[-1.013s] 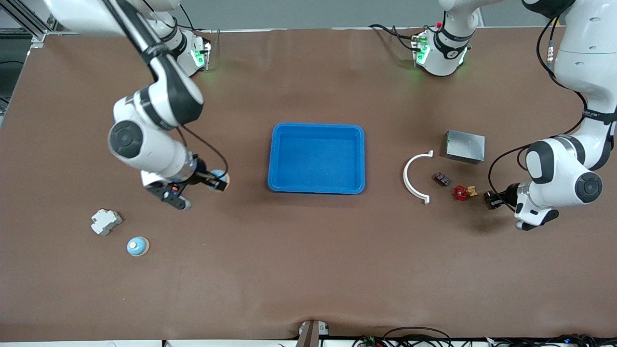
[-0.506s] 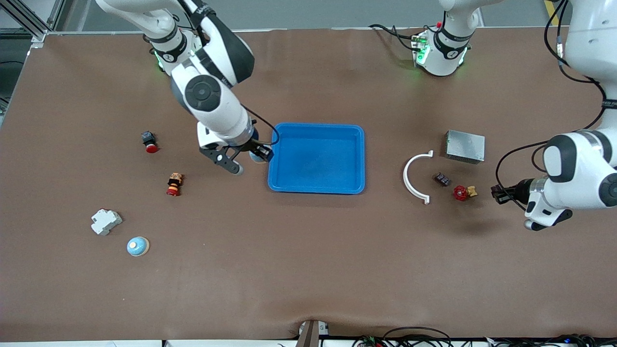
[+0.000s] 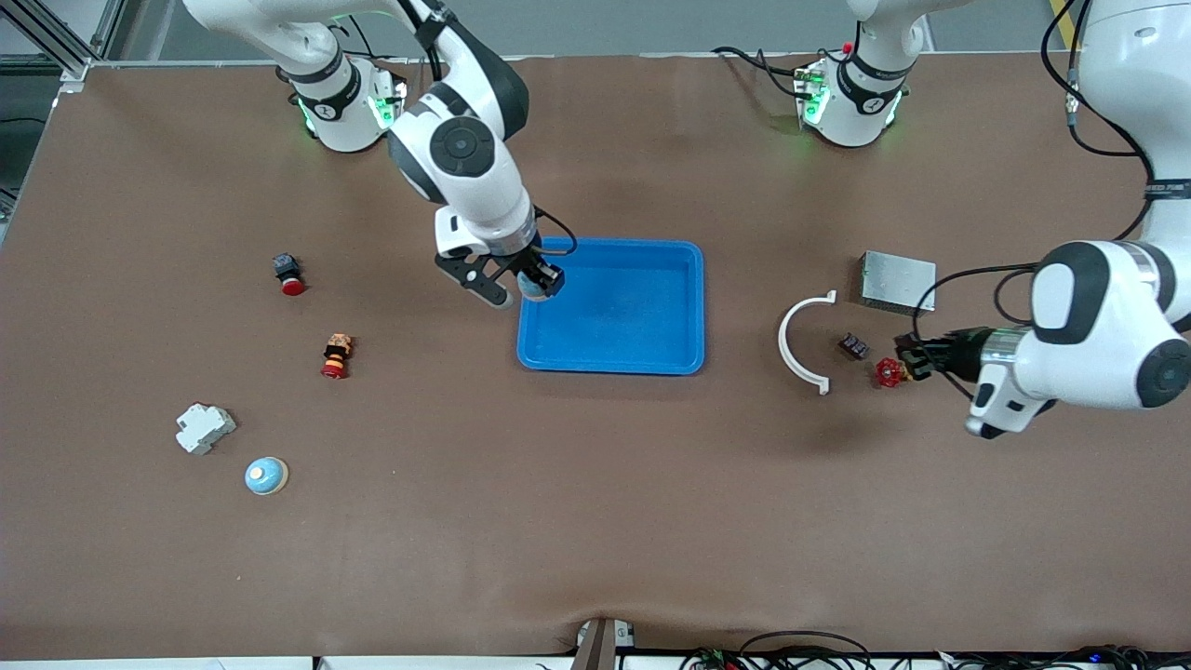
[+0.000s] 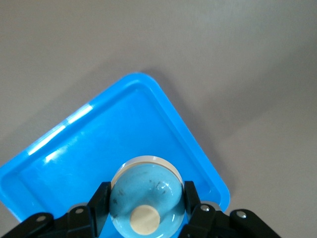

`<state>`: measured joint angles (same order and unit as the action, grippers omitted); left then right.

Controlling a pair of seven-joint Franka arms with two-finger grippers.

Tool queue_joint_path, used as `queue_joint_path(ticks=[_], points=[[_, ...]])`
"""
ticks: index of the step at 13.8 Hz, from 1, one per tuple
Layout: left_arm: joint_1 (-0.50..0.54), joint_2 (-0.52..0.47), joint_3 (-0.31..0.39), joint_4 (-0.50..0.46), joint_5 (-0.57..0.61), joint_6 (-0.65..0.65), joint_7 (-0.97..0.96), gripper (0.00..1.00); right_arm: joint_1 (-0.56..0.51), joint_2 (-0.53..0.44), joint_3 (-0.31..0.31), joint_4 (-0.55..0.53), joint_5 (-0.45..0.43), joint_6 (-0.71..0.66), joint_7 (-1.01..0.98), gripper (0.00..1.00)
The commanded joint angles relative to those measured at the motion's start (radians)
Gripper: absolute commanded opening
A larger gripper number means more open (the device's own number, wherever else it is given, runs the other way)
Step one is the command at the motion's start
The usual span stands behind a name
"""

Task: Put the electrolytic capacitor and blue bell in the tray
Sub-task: 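Lift the bell with the right gripper and move it over the tray, then lower the bell with the right gripper while the left gripper brings the capacitor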

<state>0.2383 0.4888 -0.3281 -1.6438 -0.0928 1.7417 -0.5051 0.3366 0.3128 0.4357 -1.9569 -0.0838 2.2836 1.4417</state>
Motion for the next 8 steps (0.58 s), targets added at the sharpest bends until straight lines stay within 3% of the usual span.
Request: queue_joint_path(ticks=[1,4,8], points=[[0.004,-0.004,-0.084,-0.001,-0.015,-0.021,-0.134,0.0,0.044,0.023,-0.008,-0.014,-0.082,0.016,0.101,0.0],[-0.001,0.007,-0.167,-0.034,-0.027,0.001,-0.263,0.0,0.084,0.08,-0.008,-0.02,-0.172,0.05,0.213,0.0],[-0.155,0.052,-0.172,-0.037,-0.013,0.097,-0.472,0.0,0.119,0.15,-0.009,-0.017,-0.247,0.126,0.33,0.0]])
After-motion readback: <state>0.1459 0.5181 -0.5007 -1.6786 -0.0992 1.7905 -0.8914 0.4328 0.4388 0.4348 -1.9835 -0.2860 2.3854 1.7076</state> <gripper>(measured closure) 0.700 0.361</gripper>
